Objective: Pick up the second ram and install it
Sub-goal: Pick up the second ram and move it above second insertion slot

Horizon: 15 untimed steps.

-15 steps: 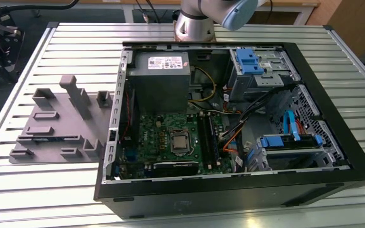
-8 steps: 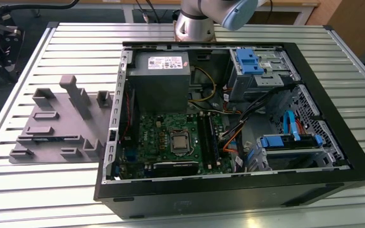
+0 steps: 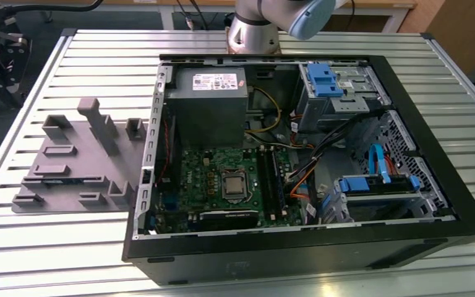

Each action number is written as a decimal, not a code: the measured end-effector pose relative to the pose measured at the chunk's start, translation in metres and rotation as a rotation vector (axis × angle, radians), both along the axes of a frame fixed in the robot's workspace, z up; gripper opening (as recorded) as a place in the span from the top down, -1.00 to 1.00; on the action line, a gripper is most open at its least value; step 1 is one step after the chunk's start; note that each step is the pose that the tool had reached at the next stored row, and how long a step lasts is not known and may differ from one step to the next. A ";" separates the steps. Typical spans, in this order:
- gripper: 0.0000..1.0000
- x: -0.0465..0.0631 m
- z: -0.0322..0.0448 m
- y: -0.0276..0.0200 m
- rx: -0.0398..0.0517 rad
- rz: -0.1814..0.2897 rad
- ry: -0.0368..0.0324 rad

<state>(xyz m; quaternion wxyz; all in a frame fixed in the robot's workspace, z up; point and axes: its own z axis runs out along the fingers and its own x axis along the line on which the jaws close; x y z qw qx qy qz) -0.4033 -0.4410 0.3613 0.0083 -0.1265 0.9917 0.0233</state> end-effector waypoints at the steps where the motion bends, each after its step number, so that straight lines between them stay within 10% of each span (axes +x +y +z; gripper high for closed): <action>1: 0.79 0.000 0.0000 0.0000 0.0000 0.004 0.0000; 15: 0.79 0.000 0.0000 0.0000 0.0000 0.055 0.0000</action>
